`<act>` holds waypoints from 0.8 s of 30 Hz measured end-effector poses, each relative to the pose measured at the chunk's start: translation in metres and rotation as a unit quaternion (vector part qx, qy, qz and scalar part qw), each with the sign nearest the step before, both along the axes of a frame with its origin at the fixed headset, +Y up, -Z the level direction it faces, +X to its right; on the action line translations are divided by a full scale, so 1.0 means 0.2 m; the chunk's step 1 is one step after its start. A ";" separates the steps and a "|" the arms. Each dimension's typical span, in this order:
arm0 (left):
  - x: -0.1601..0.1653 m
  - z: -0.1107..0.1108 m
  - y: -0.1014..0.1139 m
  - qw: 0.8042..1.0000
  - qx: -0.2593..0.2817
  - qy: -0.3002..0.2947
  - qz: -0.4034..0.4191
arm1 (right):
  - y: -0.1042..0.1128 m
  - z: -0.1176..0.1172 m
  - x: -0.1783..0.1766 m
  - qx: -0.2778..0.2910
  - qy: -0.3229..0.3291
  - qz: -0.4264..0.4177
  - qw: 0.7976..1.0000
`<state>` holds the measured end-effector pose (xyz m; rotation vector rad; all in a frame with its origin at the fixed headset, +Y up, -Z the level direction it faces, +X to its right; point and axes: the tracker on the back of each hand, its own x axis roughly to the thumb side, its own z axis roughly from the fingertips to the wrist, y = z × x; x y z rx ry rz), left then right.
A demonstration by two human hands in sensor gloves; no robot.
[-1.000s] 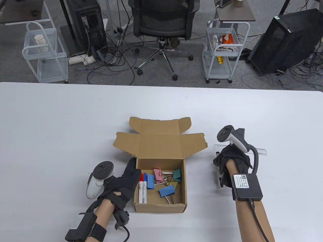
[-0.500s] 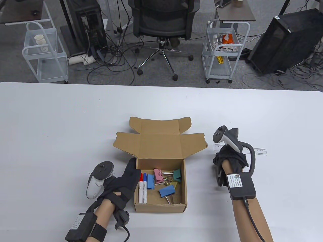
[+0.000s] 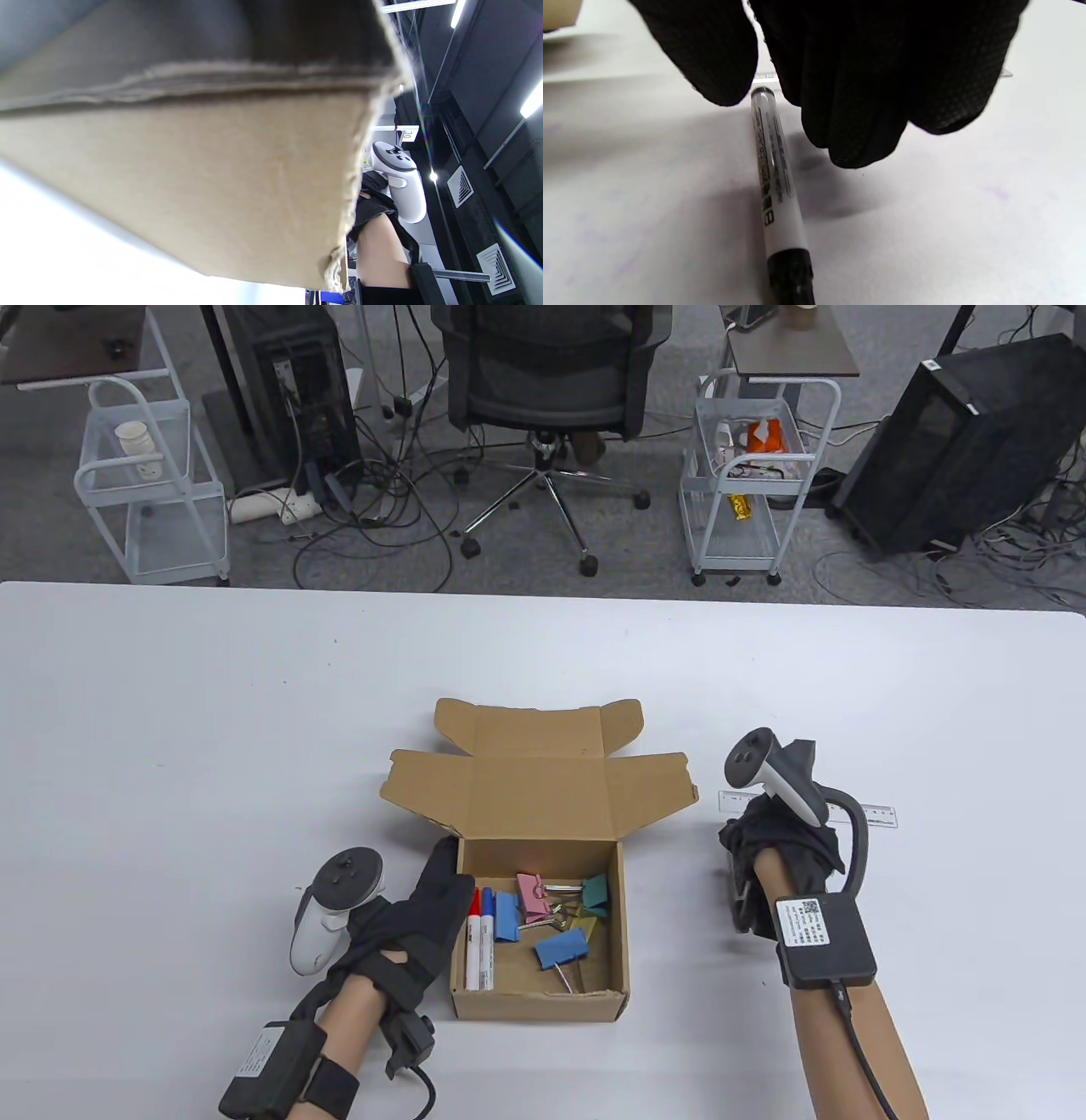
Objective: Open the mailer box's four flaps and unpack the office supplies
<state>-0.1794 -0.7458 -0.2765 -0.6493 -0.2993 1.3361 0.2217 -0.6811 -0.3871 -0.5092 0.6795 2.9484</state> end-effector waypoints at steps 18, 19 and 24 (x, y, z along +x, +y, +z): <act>0.00 0.00 0.00 1.000 0.001 -0.005 -0.004 | 0.63 0.42 -0.34 0.183 0.159 -0.090 0.966; 0.00 0.00 0.00 1.000 0.001 -0.005 -0.004 | 0.64 0.45 -0.39 0.181 0.184 -0.096 0.961; 0.00 0.00 0.00 1.000 0.002 -0.006 -0.005 | 0.66 0.56 -0.58 0.182 0.258 -0.101 0.943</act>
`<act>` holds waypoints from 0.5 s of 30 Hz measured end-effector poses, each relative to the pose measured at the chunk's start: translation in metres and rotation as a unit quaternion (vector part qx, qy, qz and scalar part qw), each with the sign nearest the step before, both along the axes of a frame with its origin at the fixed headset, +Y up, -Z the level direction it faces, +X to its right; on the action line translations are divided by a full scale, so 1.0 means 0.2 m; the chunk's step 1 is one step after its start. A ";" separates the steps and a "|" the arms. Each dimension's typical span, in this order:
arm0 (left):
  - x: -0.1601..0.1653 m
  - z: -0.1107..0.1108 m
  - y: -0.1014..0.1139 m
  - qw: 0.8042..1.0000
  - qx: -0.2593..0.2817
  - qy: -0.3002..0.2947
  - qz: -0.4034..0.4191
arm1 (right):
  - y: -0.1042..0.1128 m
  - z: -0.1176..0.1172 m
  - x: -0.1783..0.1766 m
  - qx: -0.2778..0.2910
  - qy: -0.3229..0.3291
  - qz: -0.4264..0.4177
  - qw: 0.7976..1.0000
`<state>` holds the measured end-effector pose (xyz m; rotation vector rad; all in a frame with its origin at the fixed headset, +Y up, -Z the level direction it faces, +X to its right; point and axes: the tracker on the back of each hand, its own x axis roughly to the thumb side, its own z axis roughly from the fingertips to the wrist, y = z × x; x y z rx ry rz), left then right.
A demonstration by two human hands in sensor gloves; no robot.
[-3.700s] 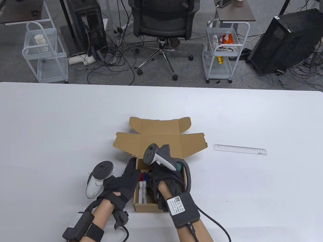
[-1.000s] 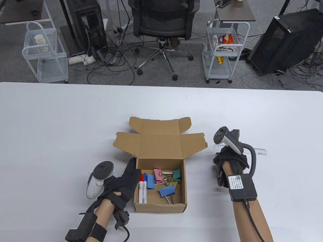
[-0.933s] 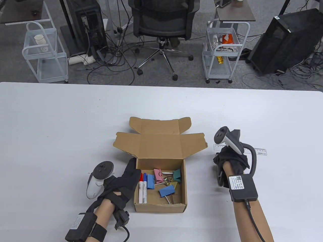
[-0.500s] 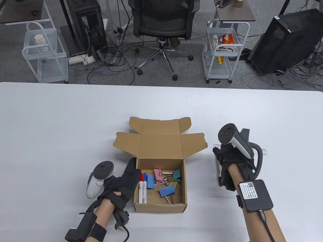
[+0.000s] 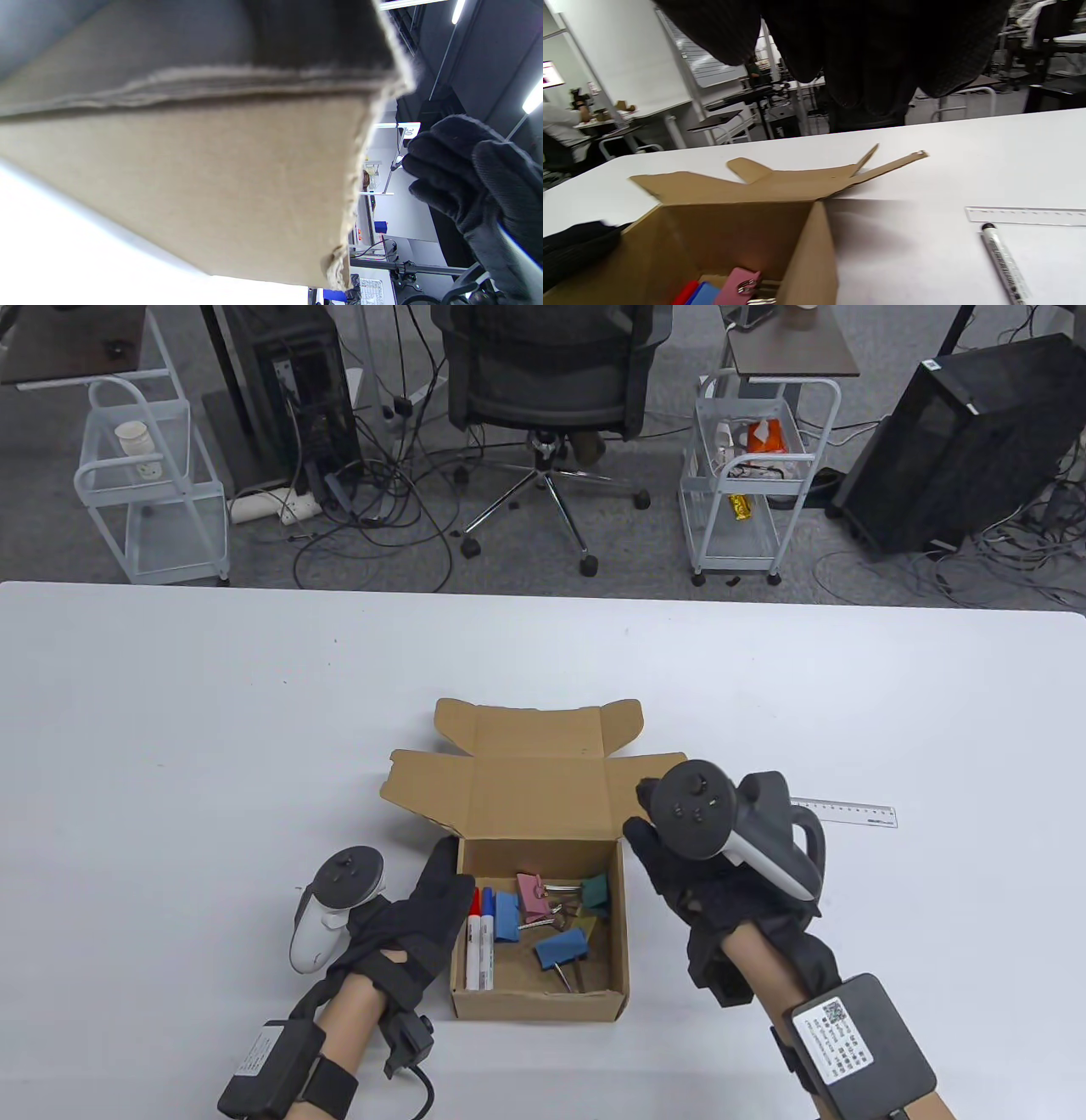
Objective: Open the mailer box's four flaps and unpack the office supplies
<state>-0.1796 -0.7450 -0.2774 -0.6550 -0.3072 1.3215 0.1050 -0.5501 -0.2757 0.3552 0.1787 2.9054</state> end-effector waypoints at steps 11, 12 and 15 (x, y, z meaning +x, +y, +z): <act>0.00 0.00 0.00 1.000 0.000 0.001 0.001 | -0.18 0.02 -0.31 -0.059 0.095 0.029 0.993; 0.00 0.00 0.00 1.000 0.000 0.001 0.001 | -0.20 0.02 -0.33 -0.065 0.100 0.028 0.992; 0.00 0.00 0.00 1.000 0.000 0.001 0.001 | -0.26 -0.01 -0.40 -0.087 0.113 0.031 0.989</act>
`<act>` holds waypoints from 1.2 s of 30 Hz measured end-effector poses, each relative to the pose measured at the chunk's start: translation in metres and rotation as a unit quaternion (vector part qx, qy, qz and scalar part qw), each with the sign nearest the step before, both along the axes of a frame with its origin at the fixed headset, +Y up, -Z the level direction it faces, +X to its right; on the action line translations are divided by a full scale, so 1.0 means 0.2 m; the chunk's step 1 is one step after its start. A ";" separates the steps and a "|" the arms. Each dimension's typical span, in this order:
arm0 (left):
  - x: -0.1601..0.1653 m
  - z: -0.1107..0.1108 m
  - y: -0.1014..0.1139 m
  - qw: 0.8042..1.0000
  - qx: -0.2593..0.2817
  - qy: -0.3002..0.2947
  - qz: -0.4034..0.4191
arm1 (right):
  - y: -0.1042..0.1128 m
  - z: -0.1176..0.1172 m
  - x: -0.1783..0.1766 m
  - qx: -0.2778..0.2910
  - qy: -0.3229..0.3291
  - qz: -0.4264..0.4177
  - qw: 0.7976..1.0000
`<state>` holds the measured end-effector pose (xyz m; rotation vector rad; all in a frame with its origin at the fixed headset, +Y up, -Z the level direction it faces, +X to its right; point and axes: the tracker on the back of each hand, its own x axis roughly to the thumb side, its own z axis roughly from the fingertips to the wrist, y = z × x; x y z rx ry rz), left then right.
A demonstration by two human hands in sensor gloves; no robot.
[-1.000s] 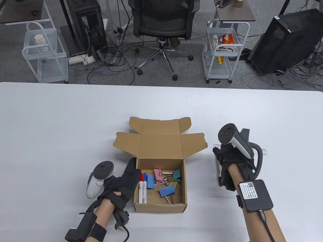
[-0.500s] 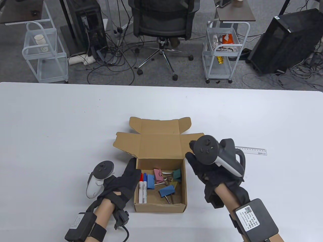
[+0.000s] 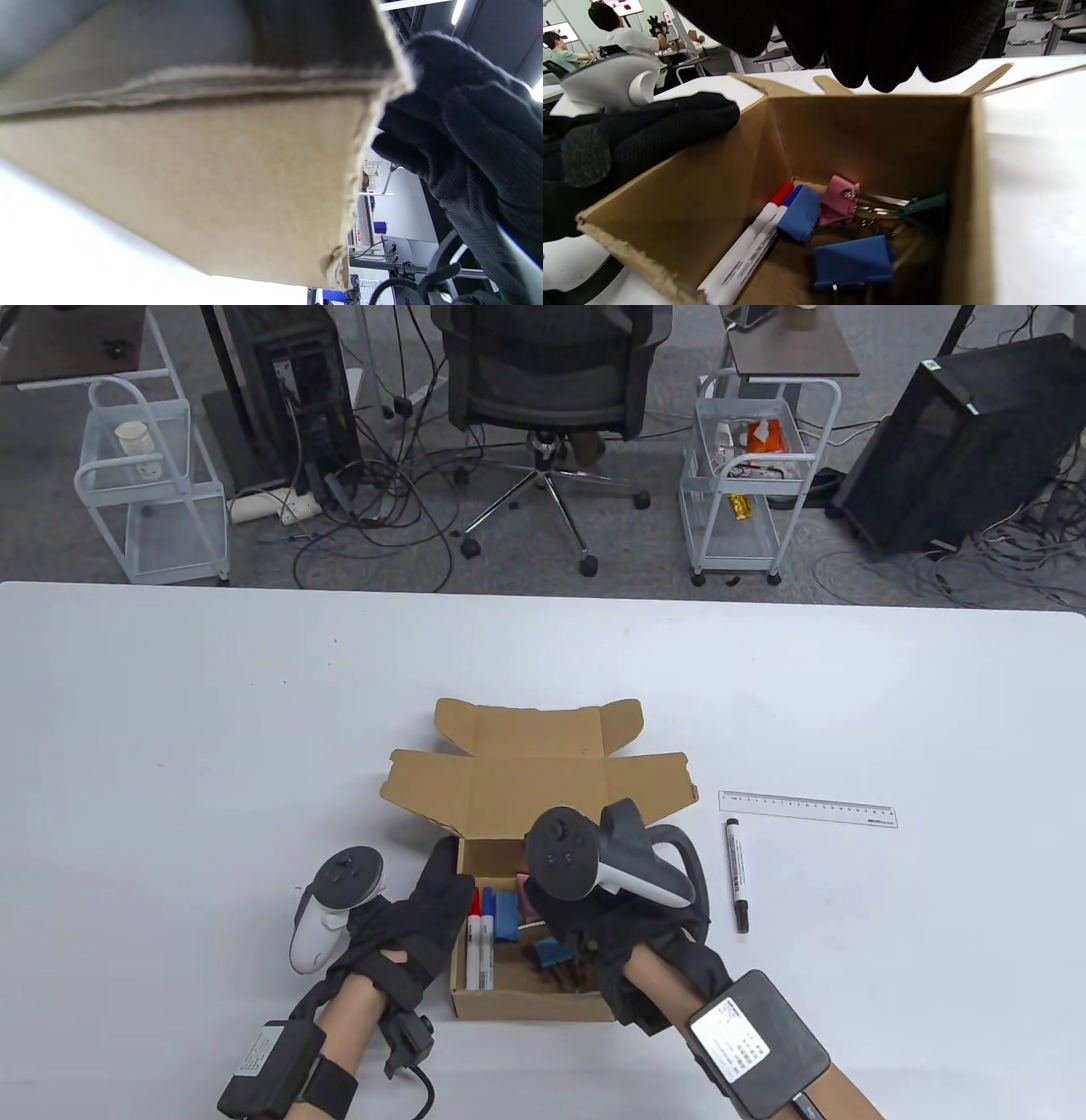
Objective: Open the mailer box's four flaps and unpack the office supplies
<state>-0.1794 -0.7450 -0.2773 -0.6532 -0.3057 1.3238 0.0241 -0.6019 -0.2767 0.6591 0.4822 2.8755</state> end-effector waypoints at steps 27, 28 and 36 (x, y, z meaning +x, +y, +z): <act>0.00 0.00 0.00 1.000 0.001 -0.001 0.001 | -0.40 -0.14 -0.28 -0.163 0.065 0.088 0.980; 0.00 0.00 0.00 1.000 0.001 -0.001 0.001 | -0.41 -0.14 -0.28 -0.181 0.068 0.088 0.977; 0.00 0.00 0.00 1.000 0.001 0.003 -0.001 | -0.48 -0.13 -0.33 -0.236 0.094 0.122 0.959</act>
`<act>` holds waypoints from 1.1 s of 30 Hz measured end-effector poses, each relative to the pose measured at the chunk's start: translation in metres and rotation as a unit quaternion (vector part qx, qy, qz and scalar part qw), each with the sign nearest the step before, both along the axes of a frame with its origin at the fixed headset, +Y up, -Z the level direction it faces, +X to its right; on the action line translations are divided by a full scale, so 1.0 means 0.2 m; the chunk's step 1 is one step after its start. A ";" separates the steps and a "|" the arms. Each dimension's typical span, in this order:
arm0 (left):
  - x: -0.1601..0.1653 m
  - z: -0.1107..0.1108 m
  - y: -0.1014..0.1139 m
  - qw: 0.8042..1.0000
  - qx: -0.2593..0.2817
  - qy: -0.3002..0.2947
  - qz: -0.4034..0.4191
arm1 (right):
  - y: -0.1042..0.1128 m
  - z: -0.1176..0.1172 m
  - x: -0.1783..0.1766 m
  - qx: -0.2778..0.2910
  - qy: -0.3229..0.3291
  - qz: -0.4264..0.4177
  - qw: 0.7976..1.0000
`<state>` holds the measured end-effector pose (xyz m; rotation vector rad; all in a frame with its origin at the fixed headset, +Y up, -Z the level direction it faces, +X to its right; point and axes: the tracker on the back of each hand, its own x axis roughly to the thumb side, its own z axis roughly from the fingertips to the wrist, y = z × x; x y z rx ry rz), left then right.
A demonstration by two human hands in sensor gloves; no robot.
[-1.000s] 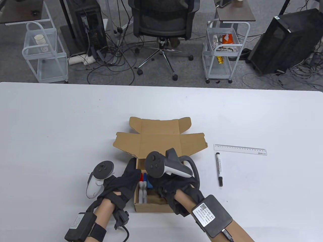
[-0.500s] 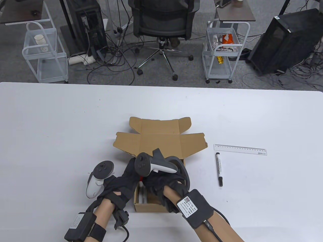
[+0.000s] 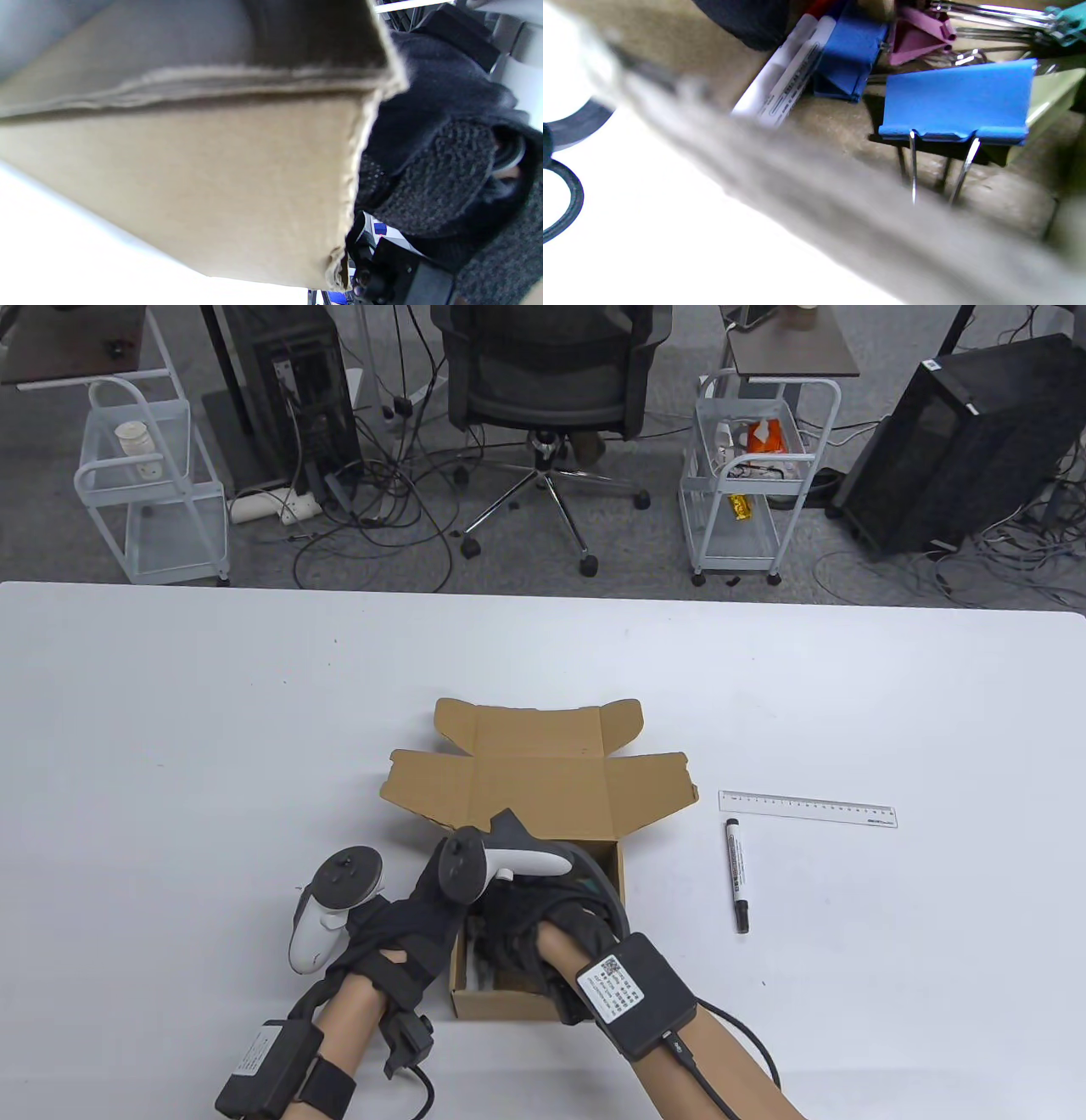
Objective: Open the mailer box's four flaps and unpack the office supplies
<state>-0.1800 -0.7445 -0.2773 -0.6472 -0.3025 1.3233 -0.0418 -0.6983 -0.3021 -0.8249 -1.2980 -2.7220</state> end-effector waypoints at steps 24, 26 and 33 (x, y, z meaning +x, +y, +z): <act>0.00 0.00 0.00 1.000 -0.001 -0.001 0.005 | 0.08 -0.11 0.12 -0.067 -0.131 -0.144 0.979; 0.00 0.00 0.00 1.000 -0.001 0.001 0.006 | 0.07 -0.10 0.11 -0.060 -0.151 -0.136 0.977; -0.01 0.00 0.00 1.000 -0.002 0.004 0.010 | 0.07 -0.09 0.12 -0.063 -0.235 -0.147 0.959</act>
